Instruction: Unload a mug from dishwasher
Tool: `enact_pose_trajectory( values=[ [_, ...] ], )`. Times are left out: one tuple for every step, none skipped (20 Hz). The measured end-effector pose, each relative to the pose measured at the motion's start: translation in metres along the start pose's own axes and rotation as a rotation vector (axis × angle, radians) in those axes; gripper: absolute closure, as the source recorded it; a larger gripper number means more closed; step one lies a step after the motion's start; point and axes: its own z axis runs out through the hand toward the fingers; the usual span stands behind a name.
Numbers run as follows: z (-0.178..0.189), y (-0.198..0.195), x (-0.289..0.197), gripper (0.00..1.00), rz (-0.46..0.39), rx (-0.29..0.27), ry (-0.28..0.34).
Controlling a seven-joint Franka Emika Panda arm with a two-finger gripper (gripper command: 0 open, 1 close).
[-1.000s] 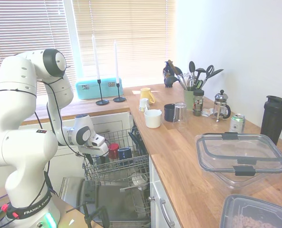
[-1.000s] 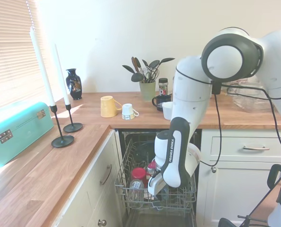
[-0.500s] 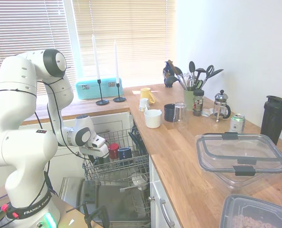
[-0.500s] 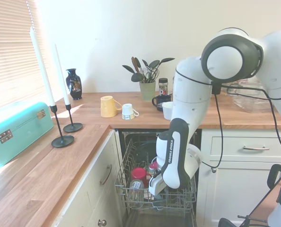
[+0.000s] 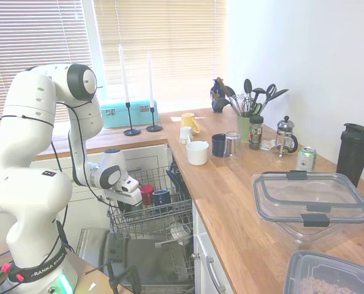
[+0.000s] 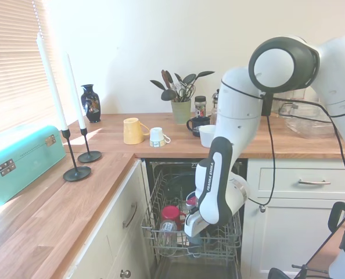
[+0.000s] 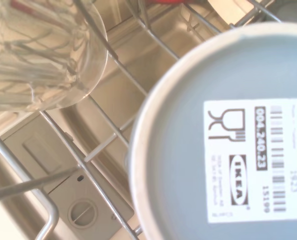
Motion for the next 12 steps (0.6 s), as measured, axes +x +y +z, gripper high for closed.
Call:
enact_pose_trajectory(
  values=[
    [-0.001, 0.000, 0.001, 1.00, 0.001, -0.001, -0.001],
    [-0.001, 0.000, 0.001, 1.00, 0.003, -0.003, -0.002],
    [-0.002, 0.000, 0.002, 1.00, 0.002, -0.007, -0.004],
    [-0.003, 0.000, 0.003, 1.00, 0.000, -0.014, -0.004],
    [-0.005, -0.001, 0.004, 1.00, -0.006, -0.020, 0.000],
    [-0.008, -0.002, 0.004, 1.00, -0.015, -0.027, 0.005],
    [-0.011, -0.004, 0.004, 1.00, -0.025, -0.035, 0.010],
    [-0.015, -0.006, 0.004, 1.00, -0.032, -0.042, 0.015],
    [-0.019, -0.008, 0.003, 1.00, -0.040, -0.048, 0.020],
    [-0.025, -0.011, 0.003, 1.00, -0.047, -0.054, 0.025],
    [-0.031, -0.013, 0.004, 1.00, -0.053, -0.058, 0.029],
    [-0.037, -0.014, 0.005, 1.00, -0.059, -0.063, 0.035]
  ],
)
